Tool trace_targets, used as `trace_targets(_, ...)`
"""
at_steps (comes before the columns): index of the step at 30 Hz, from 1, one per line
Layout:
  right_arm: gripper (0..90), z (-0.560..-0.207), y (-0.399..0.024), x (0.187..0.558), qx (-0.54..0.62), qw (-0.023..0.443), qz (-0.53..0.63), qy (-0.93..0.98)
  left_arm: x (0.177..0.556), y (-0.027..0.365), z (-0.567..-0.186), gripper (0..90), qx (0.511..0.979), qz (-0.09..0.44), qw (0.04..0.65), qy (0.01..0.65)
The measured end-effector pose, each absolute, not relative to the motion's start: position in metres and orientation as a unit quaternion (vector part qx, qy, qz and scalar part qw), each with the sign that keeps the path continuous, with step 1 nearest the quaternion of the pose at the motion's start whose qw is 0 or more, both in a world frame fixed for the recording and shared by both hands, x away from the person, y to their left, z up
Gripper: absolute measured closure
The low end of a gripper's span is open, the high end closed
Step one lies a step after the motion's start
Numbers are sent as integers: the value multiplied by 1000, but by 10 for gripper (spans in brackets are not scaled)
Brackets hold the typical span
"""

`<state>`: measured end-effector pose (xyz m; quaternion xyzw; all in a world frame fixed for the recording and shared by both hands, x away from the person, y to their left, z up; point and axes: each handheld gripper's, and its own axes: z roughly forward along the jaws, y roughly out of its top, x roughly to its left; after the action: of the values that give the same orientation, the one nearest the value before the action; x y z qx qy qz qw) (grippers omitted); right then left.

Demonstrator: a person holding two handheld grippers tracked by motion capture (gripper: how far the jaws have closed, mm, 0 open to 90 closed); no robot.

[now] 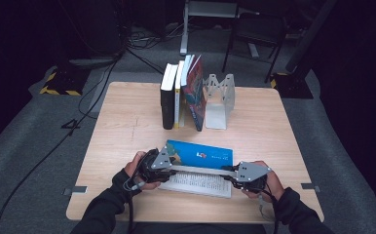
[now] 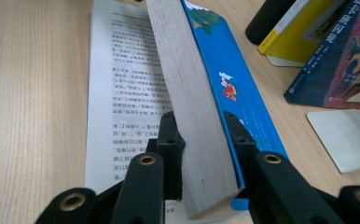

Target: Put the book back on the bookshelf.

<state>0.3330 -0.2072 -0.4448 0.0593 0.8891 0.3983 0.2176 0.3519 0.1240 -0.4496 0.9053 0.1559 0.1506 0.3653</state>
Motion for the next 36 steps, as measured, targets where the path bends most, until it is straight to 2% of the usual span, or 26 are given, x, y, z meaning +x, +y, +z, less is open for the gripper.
trace_targets(2, 701, -448, -209, 335, 59, 207, 408, 887, 354, 125, -453, 601, 906, 142, 366, 157)
trace_targets(4, 609, -453, -213, 339, 59, 196, 422, 883, 354, 125, -454, 605, 909, 138, 362, 154)
trace_targets(6, 584, -459, -217, 344, 71, 176, 433, 881, 354, 125, -455, 604, 908, 135, 366, 156)
trace_targets(7, 592, -461, -220, 347, 73, 174, 434, 881, 354, 125, -455, 604, 908, 135, 366, 156)
trace_targets(8, 646, -462, -223, 348, 71, 171, 438, 880, 355, 126, -455, 603, 907, 135, 367, 159)
trace_targets(12, 685, -462, -224, 347, 74, 179, 441, 876, 357, 127, -456, 594, 906, 125, 369, 168)
trace_targets(14, 688, -460, -222, 345, 67, 184, 432, 880, 352, 124, -452, 513, 908, 137, 349, 185)
trace_targets(17, 690, -457, -220, 343, 67, 186, 427, 882, 342, 122, -444, 410, 907, 159, 348, 179)
trace_targets(21, 697, -452, -215, 340, 64, 192, 422, 884, 330, 113, -430, 373, 899, 166, 366, 174)
trace_targets(28, 720, -445, -204, 327, 52, 210, 415, 884, 320, 86, -436, 335, 908, 188, 328, 177)
trace_targets(31, 721, -444, -202, 326, 52, 210, 415, 884, 323, 79, -443, 345, 910, 189, 321, 185)
trace_targets(32, 720, -444, -202, 325, 52, 212, 414, 884, 325, 77, -446, 375, 909, 193, 315, 191)
trace_targets(36, 706, -445, -200, 325, 48, 212, 414, 884, 327, 76, -452, 580, 909, 197, 319, 182)
